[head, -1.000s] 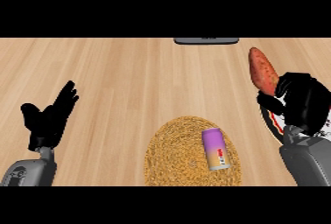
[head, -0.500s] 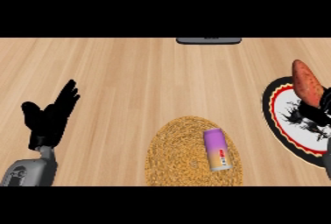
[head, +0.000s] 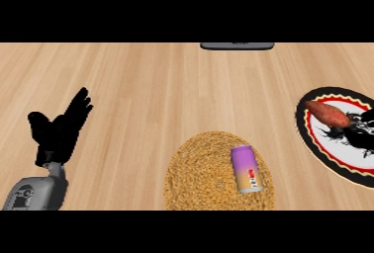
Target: Pick the sweet potato from the placemat and place it in the plate
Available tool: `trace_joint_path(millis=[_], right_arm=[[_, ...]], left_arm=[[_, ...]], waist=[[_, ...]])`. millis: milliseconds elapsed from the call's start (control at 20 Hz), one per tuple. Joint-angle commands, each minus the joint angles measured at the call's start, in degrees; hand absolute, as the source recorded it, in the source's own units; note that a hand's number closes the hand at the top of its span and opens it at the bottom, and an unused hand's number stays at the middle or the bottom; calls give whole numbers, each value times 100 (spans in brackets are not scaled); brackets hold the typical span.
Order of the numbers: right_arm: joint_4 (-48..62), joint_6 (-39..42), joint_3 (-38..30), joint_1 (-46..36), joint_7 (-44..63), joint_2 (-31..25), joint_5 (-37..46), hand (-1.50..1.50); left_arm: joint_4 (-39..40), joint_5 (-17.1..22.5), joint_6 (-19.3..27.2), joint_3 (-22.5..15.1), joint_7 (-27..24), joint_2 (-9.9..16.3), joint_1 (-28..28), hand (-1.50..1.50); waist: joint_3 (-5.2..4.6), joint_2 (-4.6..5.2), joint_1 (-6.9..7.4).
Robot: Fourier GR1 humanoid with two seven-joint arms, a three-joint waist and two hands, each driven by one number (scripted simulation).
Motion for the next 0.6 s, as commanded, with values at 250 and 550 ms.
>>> trace_joint_path(millis=[250,550], right_arm=[[142,-277,-486,-233,-1941,-7,-574,-150],[-1349,38,-803,106,-2327,554,-1705,-150]], left_arm=[[134,-25,-76,79,-191,-24,88,0],[172,-94,-28,28,-250,-113,131,0]], waist=[[-4,-20,-39],[-11,-46,-134]])
